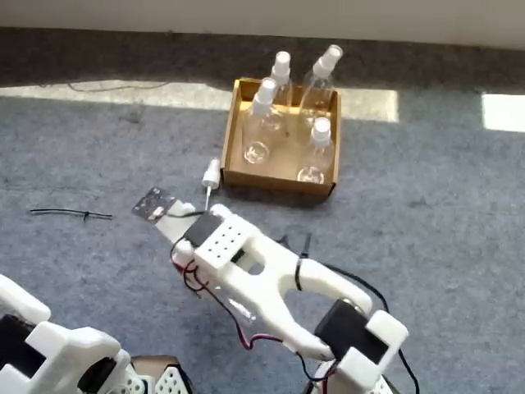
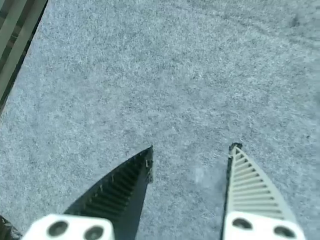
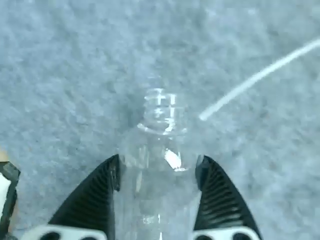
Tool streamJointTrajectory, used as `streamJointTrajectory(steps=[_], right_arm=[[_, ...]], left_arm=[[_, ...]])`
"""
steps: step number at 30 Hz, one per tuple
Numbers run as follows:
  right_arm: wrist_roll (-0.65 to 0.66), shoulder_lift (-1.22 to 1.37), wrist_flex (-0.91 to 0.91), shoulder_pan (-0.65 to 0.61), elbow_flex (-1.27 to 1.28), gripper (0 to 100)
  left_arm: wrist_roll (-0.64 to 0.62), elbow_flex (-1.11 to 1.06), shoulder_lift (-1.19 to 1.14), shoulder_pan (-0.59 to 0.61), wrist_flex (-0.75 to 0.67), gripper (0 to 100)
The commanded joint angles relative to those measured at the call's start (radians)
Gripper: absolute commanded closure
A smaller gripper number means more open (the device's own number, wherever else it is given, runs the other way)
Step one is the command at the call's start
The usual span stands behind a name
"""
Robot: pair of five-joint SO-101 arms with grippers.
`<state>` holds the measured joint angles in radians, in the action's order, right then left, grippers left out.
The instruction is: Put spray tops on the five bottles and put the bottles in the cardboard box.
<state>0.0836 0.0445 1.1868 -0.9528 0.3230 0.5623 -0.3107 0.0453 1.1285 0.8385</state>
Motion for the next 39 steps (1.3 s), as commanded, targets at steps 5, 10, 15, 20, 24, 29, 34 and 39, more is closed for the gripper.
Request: streamJointTrajectory(steps=[5, 10, 15, 20, 24, 29, 34, 39], right_arm=[[0.002, -0.47, 0.237, 0.28, 0.028, 99.5], [0.144, -0.705, 0.337, 0.653, 0.036, 99.5], [0.296, -0.792, 0.341, 0.986, 0.036, 99.5], [0.391, -0.673, 0.231, 1.194, 0.079, 99.5], [0.399, -0.515, 0.03, 1.264, 0.189, 99.5], [0.394, -0.387, -0.142, 1.288, 0.257, 99.5], [0.37, -0.323, -0.24, 1.283, 0.254, 99.5], [0.345, -0.266, -0.248, 1.282, 0.254, 99.5]], left_arm=[[0.006, 0.042, 0.128, -0.24, 0.336, 77], [-0.017, 0.041, 0.274, -0.547, 0.535, 77], [-0.31, 0.061, 0.311, -0.842, 0.502, 77], [-0.617, 0.053, 0.285, -1.026, 0.316, 77], [-0.738, 0.059, 0.173, -1.095, 0.206, 77], [-0.832, 0.062, -0.001, -1.102, 0.114, 77], [-0.927, 0.061, -0.107, -1.098, 0.051, 77], [-0.931, 0.061, -0.124, -1.099, 0.038, 77]])
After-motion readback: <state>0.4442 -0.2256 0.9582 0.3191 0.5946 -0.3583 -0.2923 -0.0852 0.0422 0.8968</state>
